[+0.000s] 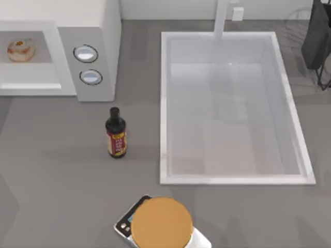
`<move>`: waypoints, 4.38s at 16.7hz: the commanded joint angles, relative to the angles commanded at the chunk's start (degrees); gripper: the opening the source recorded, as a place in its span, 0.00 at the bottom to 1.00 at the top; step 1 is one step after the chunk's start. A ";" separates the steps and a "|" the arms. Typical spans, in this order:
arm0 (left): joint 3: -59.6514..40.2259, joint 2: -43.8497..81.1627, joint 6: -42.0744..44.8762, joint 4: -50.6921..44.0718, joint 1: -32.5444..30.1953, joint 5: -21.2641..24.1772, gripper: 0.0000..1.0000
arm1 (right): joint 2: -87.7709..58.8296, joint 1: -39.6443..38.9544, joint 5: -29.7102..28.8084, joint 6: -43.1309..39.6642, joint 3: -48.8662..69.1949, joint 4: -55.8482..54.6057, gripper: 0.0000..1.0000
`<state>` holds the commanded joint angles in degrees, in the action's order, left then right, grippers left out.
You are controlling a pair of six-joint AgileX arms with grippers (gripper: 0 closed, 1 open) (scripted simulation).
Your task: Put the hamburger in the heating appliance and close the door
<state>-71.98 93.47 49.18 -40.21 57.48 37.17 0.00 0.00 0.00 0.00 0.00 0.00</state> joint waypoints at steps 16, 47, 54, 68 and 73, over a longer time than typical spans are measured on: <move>5.46 9.62 3.17 13.00 2.09 1.02 0.00 | 0.00 0.00 0.00 0.00 0.00 0.00 1.00; 39.15 -14.68 -16.41 31.81 -17.40 -9.36 0.00 | 0.00 0.00 0.00 0.00 0.00 0.00 1.00; 46.83 -24.04 -25.49 34.71 -27.02 -15.25 0.00 | 0.00 0.00 0.00 0.00 0.00 0.00 1.00; 52.01 -32.34 -46.09 35.09 -54.94 -33.72 0.00 | 0.00 0.00 0.00 0.00 0.00 0.00 1.00; 52.66 -33.92 -48.62 35.31 -57.59 -36.12 0.00 | 0.00 0.00 0.00 0.00 0.00 0.00 1.00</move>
<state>-19.32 59.55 0.56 -4.89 -0.11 1.05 0.00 0.00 0.00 0.00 0.00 0.00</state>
